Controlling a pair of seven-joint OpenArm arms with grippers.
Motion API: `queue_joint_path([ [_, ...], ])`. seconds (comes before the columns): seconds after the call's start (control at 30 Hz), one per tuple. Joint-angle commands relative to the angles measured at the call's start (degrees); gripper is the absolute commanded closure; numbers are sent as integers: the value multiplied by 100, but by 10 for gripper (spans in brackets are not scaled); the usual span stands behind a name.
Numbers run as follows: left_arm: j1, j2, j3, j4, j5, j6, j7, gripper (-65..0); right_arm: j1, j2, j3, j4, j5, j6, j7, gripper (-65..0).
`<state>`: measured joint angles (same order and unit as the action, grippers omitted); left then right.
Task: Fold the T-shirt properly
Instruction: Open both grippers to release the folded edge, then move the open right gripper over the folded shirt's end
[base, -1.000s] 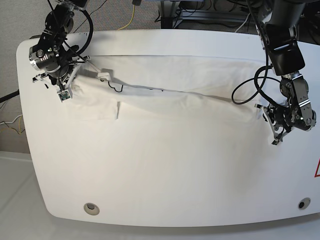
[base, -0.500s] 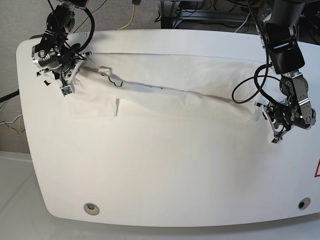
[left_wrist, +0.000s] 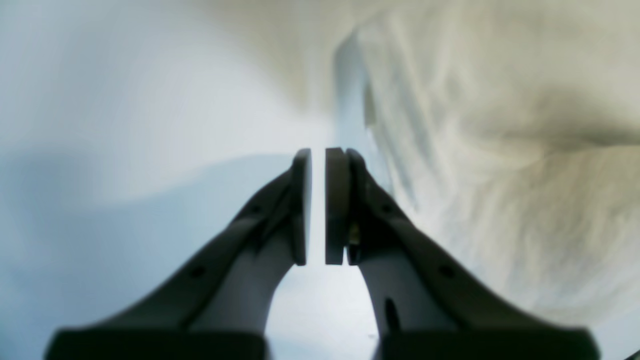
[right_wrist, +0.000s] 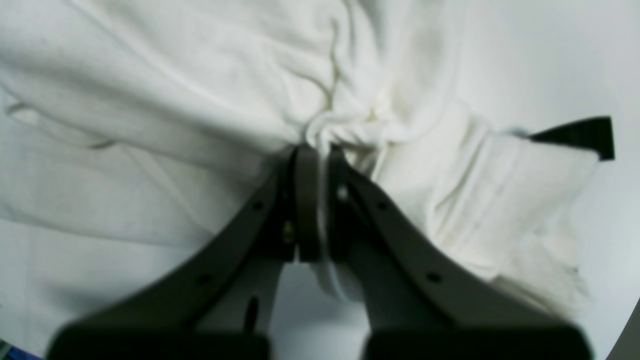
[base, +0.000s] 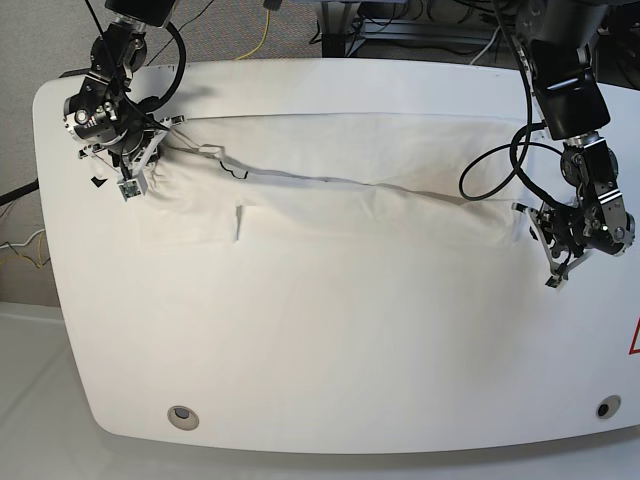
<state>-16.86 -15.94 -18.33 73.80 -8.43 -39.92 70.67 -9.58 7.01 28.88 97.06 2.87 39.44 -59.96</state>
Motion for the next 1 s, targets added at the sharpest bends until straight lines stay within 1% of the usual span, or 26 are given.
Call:
queue_joint_path([
  [0.0, -76, -107, -18, 238, -15, -8, -48, -29, -75, -37, -27, -110, -90, 56, -302, -1],
  [0.07, -76, -98, -18, 290, -15, -8, -39, -29, -75, -37, -27, -101, -81, 56, -302, -3],
  [0.13, -76, -89, -18, 299, -15, -8, -39, -29, -66, -37, -27, -92, -72, 56, -302, -19],
  [0.23, -94, -89, -18, 282, -15, -8, -39, -30, -57, -37, -9, 13, -72, 56, -302, -120],
  [0.27, -94, -98, -18, 282, -15, -8, -39, -30, -39, -37, -9, 110, -90, 56, -311, -179],
  [0.3, -103, -98, -18, 282, -15, -8, -39, -30, -39, -37, 0, 171, -90, 56, -320, -217],
  [0.37, -103, -98, -18, 290, -15, -8, -39, -30, -57, -37, 0, 347, -90, 56, -329, -330],
  [0.4, -112, -107, -18, 290, -15, -8, -39, -30, -57, -37, 0, 426, -81, 56, -329, -368],
  [0.43, -112, -107, -18, 290, -15, -8, -39, -30, -66, -37, 0, 514, -81, 56, -329, -422],
  [0.53, -120, -107, -18, 290, -15, -8, -39, -30, -66, -37, 0, 760, -81, 56, -338, -537],
  [0.6, -120, -107, -18, 290, -15, -8, -39, -30, -66, -37, 0, 927, -90, 56, -338, -559],
  [0.73, -129, -107, -18, 290, -15, -8, -39, -31, -66, -37, 0, 1253, -72, 56, -382, -545],
  [0.97, -173, -89, -18, 299, -15, -8, -39, -31, 216, -28, 0, 1587, -72, 56, -795, -537],
])
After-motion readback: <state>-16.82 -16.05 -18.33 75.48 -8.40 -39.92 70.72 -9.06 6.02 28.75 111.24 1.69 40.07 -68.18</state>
